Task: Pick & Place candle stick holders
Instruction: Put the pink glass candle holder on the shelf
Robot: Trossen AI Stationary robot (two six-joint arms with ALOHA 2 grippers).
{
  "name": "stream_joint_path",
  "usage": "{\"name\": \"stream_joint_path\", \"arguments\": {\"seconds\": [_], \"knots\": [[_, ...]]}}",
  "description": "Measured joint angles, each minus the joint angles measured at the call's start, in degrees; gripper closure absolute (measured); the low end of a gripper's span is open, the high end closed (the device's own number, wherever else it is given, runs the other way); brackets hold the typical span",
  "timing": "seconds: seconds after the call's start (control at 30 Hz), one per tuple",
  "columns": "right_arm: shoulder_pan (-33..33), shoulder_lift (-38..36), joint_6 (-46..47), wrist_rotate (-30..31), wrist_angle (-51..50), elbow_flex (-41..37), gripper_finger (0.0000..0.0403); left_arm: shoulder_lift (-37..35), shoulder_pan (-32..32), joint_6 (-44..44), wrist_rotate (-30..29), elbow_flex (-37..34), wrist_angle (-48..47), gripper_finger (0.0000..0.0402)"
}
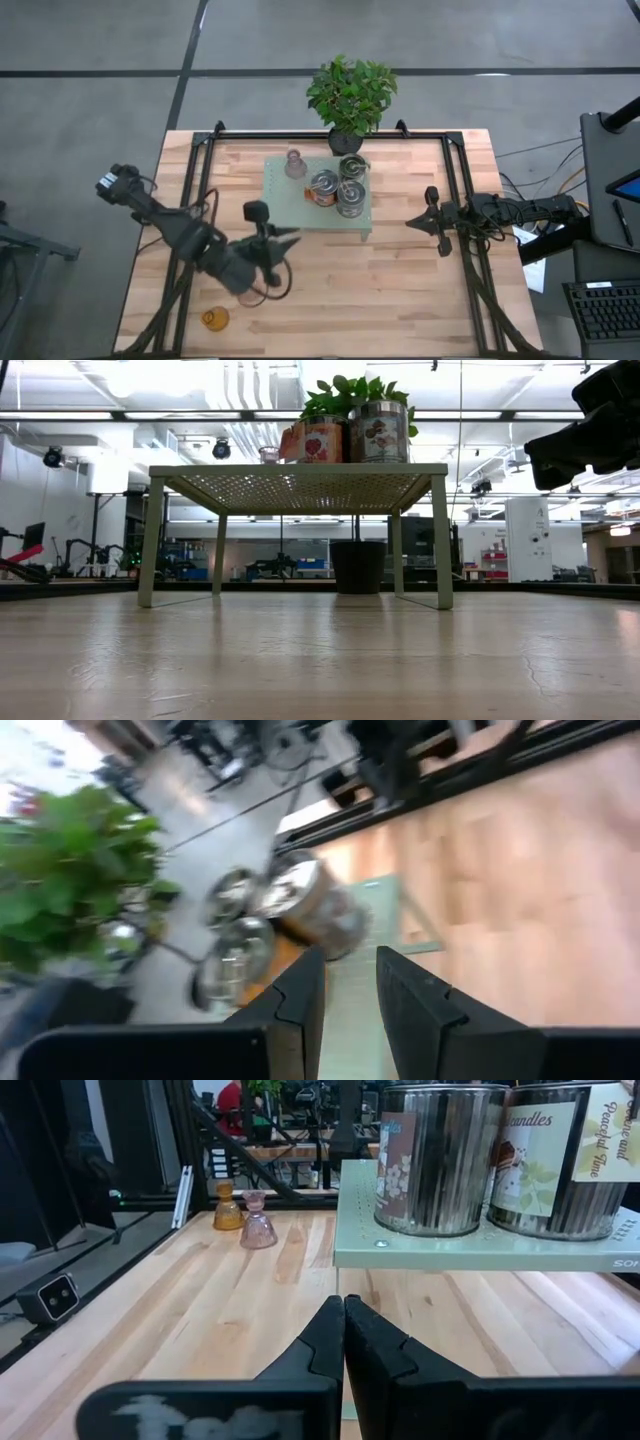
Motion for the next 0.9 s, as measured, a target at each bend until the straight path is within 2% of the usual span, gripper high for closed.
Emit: {"name": "stream_joint_path", "arguments": {"seconds": [0.17, 0.37, 0.63, 0.73, 0.9], "knots": [[0.0, 0.0, -0.1, 0.0, 0.0, 0.0, 0.0394, 0.0, -4.4, -4.9, 5.2, -0.1, -1.1, 0.0312], [0.0, 0.0, 0.0, 0.0, 0.0, 0.0, 0.0394, 0.1, -8.1, -15.4, 16.0, -0.2, -4.0, 0.0312], [0.0, 0.0, -0.1, 0.0, 0.0, 0.0, 0.0394, 1.7, -11.8, -37.5, 25.2, -0.3, -17.1, 0.0312], [0.0, 0.0, -0.1, 0.0, 0.0, 0.0, 0.0394, 2.6, -13.0, -45.2, 26.8, -0.4, -21.3, 0.0312], [0.0, 0.0, -0.1, 0.0, 0.0, 0.0, 0.0394, 4.6, -14.8, -47.7, 31.8, -2.4, -21.9, 0.0312]]}}
